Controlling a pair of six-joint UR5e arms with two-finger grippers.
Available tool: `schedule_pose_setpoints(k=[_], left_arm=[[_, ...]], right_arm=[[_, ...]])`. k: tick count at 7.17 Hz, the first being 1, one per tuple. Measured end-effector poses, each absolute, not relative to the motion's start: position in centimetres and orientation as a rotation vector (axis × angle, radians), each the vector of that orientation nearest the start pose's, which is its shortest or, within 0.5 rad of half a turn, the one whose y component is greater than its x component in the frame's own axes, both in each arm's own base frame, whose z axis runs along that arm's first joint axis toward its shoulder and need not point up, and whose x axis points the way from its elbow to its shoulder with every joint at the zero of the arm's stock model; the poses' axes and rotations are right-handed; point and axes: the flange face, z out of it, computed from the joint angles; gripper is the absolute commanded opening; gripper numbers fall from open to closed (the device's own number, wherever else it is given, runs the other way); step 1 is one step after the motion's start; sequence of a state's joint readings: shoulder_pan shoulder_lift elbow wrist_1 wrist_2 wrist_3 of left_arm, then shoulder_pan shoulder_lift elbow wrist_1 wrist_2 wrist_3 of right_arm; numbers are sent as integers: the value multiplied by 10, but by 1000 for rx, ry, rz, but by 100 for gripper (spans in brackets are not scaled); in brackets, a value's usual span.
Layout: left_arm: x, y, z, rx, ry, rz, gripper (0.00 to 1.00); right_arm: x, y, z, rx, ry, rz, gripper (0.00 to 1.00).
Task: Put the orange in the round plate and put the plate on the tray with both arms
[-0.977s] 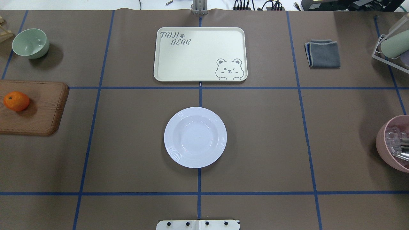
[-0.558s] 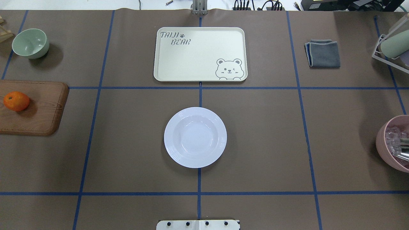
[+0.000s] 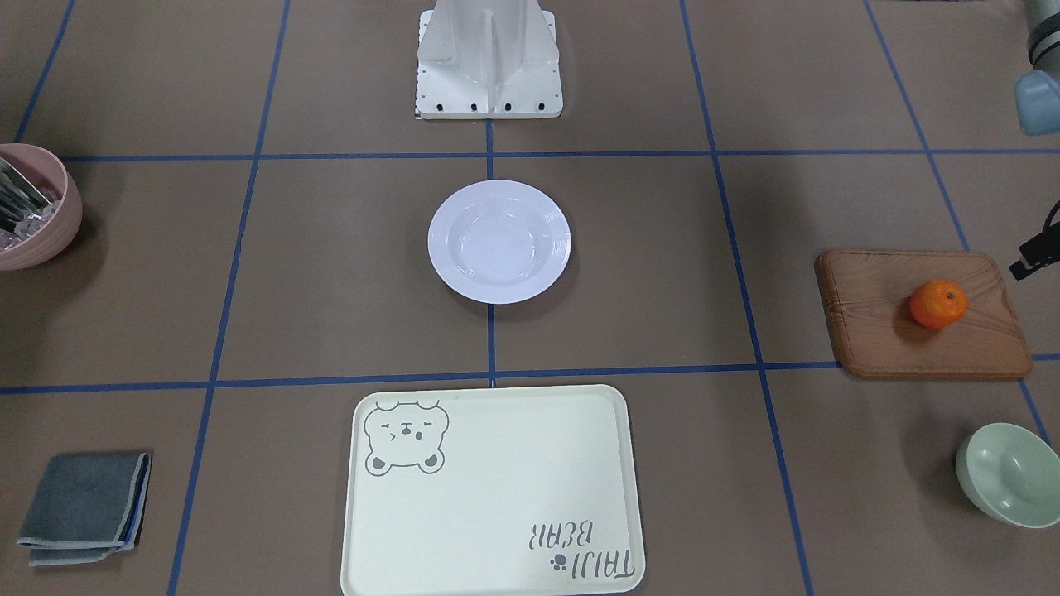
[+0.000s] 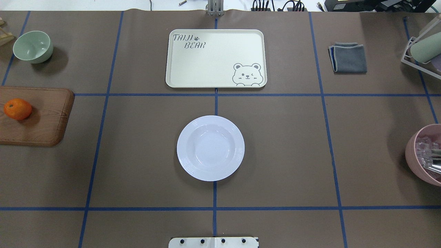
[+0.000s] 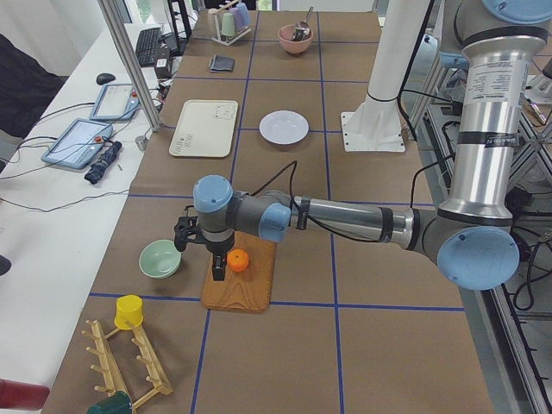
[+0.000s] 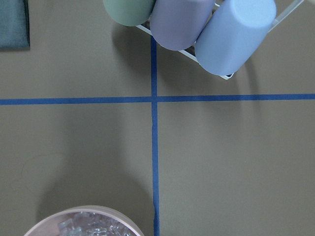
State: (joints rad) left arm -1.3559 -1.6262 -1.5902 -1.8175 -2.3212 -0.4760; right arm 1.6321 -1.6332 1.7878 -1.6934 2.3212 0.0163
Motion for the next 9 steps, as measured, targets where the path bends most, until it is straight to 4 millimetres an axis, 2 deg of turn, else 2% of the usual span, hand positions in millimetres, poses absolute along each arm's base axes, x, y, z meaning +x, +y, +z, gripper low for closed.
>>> schedule_pose_setpoints(k=[3,5,9], left_arm=[[93,-542,605,31,819,-114,98],[124,-540,611,39,790,-113,98],[144,-536,629,24,771,-95,98]], right_arm=[[91,-462,591,28,-762,118,100],[90,-464,590,26,-765,124,100],[89,-464,589,22,-775,126,100]])
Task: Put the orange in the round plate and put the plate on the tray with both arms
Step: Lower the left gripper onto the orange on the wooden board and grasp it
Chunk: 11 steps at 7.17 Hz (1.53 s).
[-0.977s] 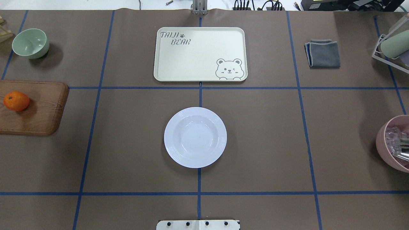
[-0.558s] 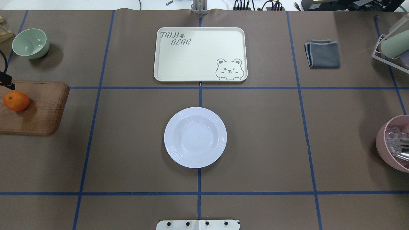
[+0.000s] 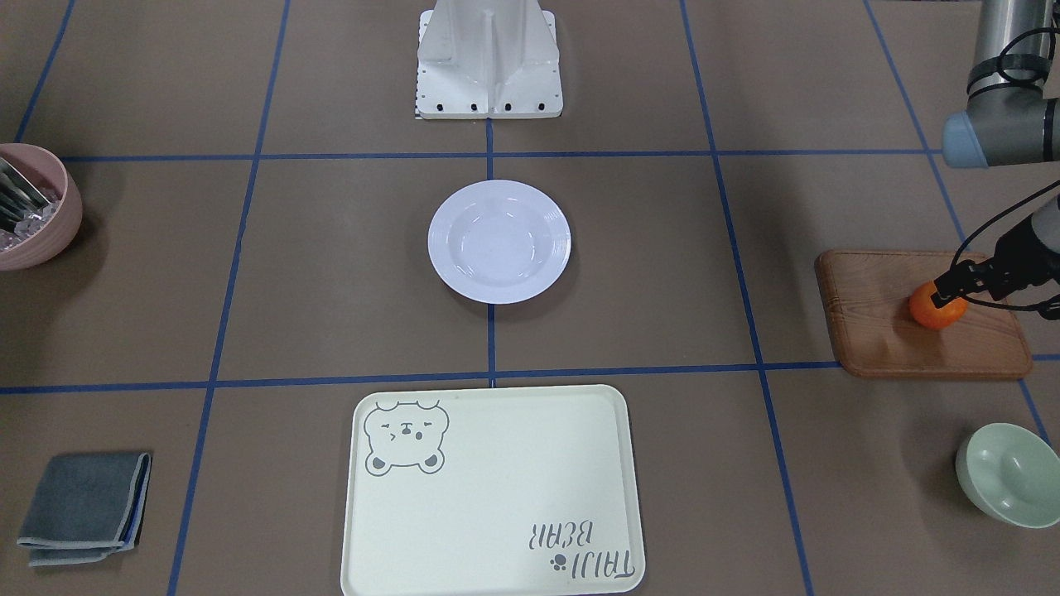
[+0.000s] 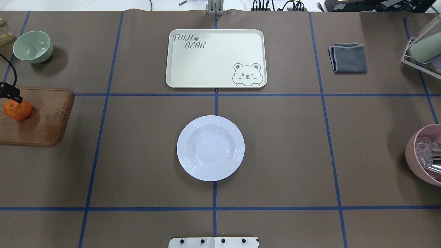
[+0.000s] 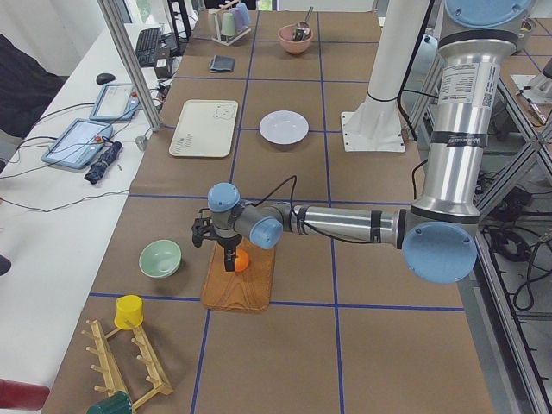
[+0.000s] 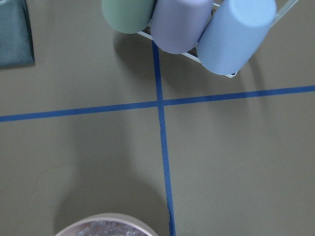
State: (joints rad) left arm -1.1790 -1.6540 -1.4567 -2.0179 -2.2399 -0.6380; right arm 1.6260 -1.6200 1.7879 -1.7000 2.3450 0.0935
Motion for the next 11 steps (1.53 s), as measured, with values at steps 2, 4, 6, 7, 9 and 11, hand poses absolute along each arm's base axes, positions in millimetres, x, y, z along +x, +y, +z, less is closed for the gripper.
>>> schedule_pose_setpoints(k=[2,4,6,7,9,11], left_arm=[[153,-534,639,20,772,-76,98],[162,-531,642,13,772,-63,98],[169,-533,643,7,771,-55,98],[171,-534,644,3,769,-52,98],[178,-537,646,1,769,-41,58],[181,-539,646,5,772,-35,15]], right_arm=[[89,-464,588,19,-787,127,100],[88,-464,590,16,-789,128,100],[88,-463,591,13,-789,129,100],[88,-463,591,13,-789,129,100],[88,-463,591,12,-791,129,100],[88,-463,591,11,-795,130,100]])
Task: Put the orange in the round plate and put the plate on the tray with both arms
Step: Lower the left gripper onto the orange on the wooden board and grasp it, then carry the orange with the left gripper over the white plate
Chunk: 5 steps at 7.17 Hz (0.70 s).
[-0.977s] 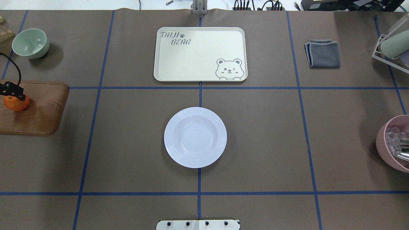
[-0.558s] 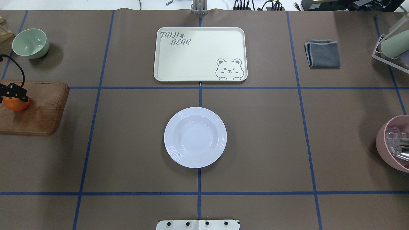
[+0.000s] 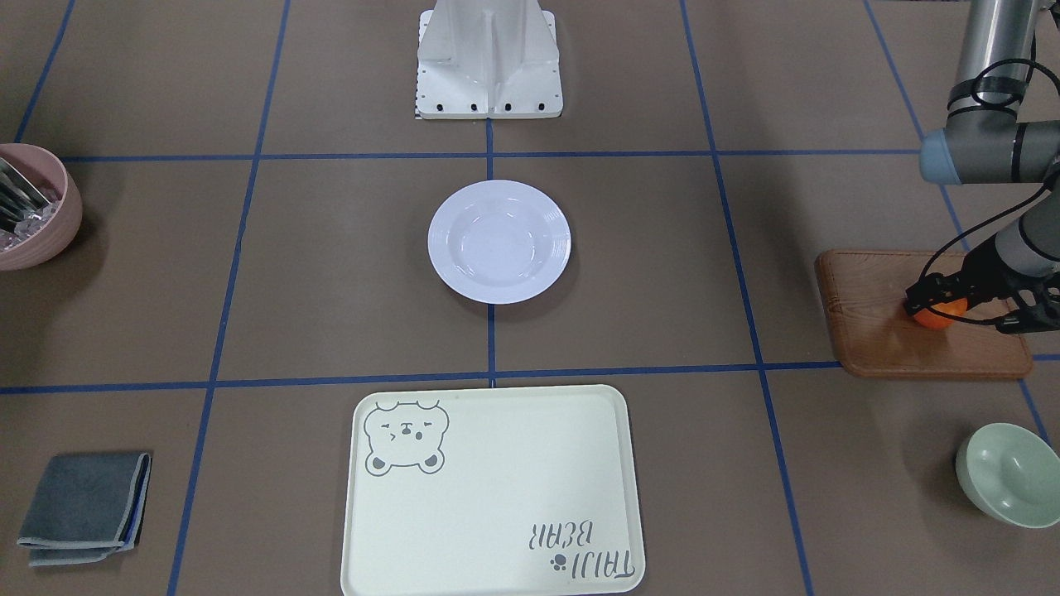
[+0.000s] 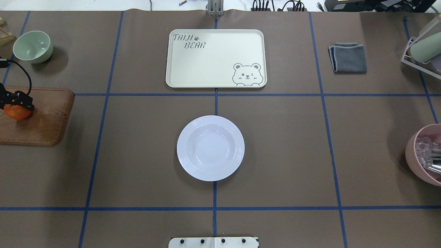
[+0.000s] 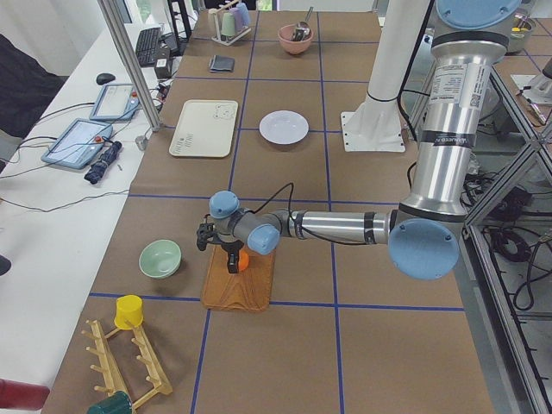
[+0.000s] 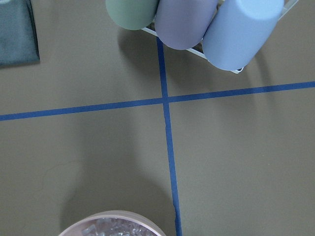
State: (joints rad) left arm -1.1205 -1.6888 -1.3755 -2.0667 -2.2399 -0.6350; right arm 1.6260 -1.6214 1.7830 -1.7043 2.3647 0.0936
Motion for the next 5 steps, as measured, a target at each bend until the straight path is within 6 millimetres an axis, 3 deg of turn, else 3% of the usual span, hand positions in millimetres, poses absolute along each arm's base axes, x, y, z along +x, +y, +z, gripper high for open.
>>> schedule_pose_setpoints(k=[1,2,3,5], left_arm=[[181,-539,644,7,775,-31,2],[182,-539,632,10,787,-25,0],[183,-542,607,9,800,-23,0],[189,-558,526,-18,798,-43,0]], right_arm=[[88,-463,591,11,-795,130,100],[88,-463,591,11,-795,130,100],[88,-463,591,11,-795,130,100],[88,-462,592,9,-796,131,100]])
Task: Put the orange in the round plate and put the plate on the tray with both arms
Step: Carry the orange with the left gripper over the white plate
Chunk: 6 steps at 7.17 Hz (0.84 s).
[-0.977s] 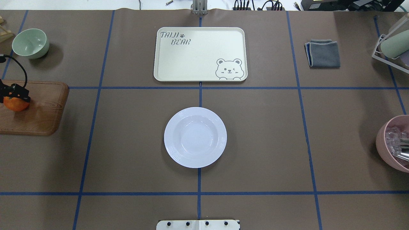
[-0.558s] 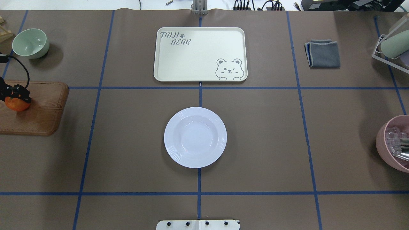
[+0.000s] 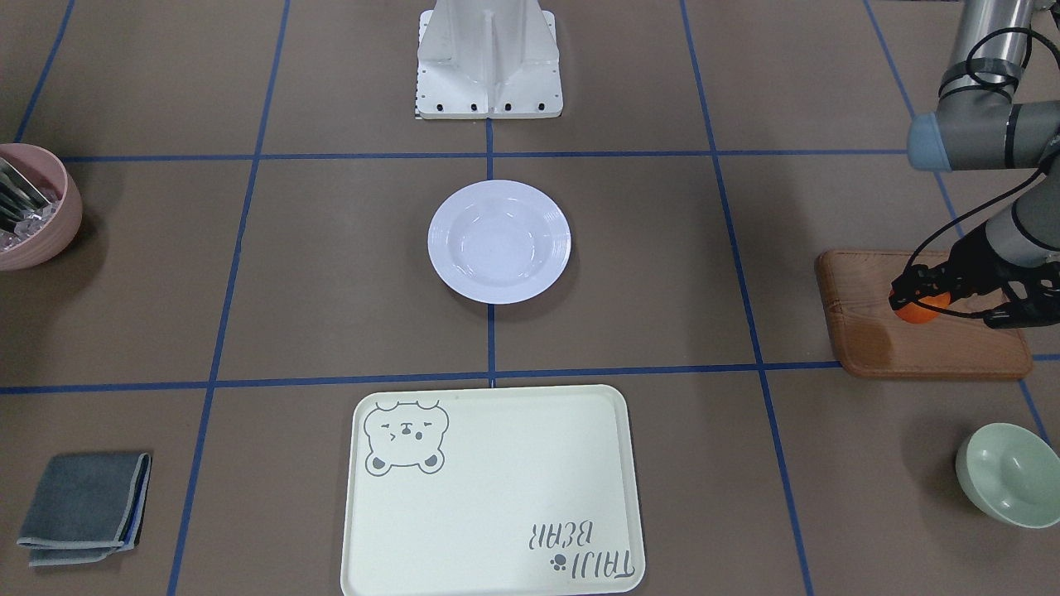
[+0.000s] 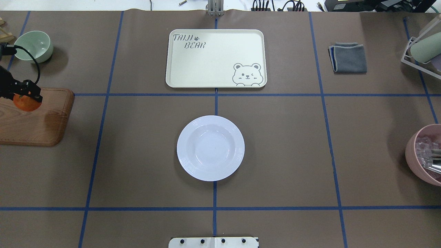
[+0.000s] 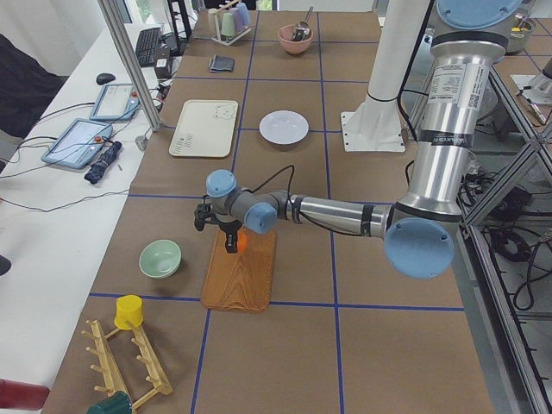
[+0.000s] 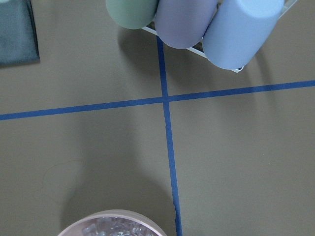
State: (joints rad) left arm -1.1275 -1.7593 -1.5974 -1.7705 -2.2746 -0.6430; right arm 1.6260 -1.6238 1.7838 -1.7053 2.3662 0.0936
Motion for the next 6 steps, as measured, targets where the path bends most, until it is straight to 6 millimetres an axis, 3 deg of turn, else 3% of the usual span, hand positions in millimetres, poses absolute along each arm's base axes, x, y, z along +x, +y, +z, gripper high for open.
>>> schedule_pose_setpoints(k=[1,2,3,4,6], left_arm=[[196,-570,477,-32,800,-79,0],[215,-585,417,-56,811,-145,0],[256,-588,356,-95,829,-197,0],[307,-577,306,-136,844,-236,0],[409,-526,241,-198,852,-292,0]], right_arm=[[87,-462,592,7,-795,130,100],[86,-462,592,6,-794,128,100],[86,-461,593,4,-793,127,100],[85,-461,593,4,-793,128,100],[85,-461,593,3,-795,128,100]])
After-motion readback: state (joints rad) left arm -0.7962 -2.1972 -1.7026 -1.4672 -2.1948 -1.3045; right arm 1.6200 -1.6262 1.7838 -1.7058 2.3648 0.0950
